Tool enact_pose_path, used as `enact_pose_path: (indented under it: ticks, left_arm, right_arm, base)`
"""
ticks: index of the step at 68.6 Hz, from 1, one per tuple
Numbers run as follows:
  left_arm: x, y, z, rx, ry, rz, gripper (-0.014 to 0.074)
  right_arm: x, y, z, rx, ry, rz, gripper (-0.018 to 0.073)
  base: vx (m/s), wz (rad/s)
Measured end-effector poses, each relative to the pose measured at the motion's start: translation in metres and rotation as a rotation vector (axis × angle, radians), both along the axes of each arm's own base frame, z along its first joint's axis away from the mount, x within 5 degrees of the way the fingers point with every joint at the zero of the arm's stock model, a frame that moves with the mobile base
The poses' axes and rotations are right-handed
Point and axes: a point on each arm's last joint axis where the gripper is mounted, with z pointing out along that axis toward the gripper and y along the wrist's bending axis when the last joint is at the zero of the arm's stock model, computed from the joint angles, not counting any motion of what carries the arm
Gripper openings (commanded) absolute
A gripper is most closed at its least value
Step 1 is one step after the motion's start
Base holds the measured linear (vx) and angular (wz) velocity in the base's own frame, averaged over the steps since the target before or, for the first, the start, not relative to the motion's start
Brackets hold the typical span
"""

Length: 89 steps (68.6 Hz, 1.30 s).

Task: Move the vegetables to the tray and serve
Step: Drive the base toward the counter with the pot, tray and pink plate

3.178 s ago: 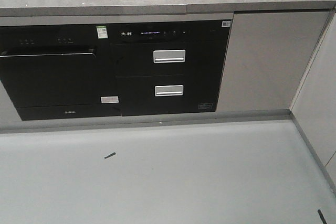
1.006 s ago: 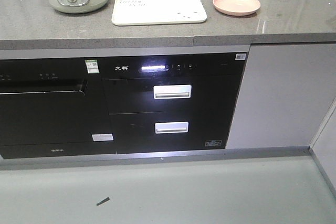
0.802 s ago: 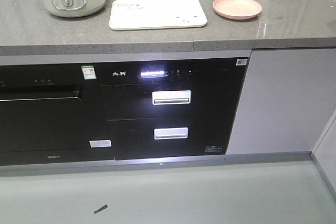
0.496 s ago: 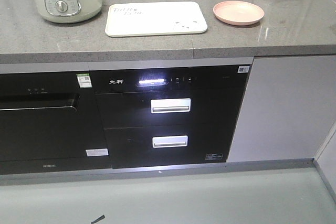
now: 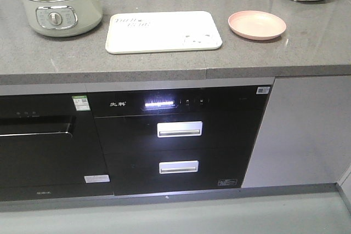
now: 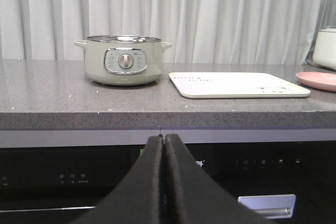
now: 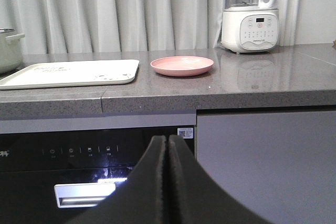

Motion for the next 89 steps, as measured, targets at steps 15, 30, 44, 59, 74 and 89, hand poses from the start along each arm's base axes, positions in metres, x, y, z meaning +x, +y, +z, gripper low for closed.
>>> enact_pose_path:
  ticks: [15, 30, 44, 59, 74, 89]
  left_arm:
    - [0.0000, 0.0000, 0.0000, 0.000, 0.000, 0.000, -0.0006]
    - [0.0000, 0.0000, 0.0000, 0.000, 0.000, 0.000, -0.0006]
    - [0.0000, 0.0000, 0.0000, 0.000, 0.000, 0.000, -0.0006]
    - [0.0000, 0.0000, 0.0000, 0.000, 0.000, 0.000, -0.0006]
    - [0.0000, 0.0000, 0.0000, 0.000, 0.000, 0.000, -0.0006]
    - [0.0000, 0.0000, 0.0000, 0.000, 0.000, 0.000, -0.0006]
  right_arm:
    - [0.0000, 0.0000, 0.0000, 0.000, 0.000, 0.000, -0.0008]
    - [0.0000, 0.0000, 0.0000, 0.000, 0.000, 0.000, -0.0008]
    - [0.0000, 0.0000, 0.0000, 0.000, 0.000, 0.000, -0.0008]
    - [0.0000, 0.0000, 0.0000, 0.000, 0.000, 0.000, -0.0008]
    - [0.0000, 0.0000, 0.0000, 0.000, 0.000, 0.000, -0.0008]
    - [0.0000, 0.0000, 0.0000, 0.000, 0.000, 0.000, -0.0008]
  base:
    - [0.20, -0.01]
    - [0.21, -0.01]
    - [0.21, 0.00]
    - [0.20, 0.02]
    - [0.19, 0.04]
    - [0.18, 0.06]
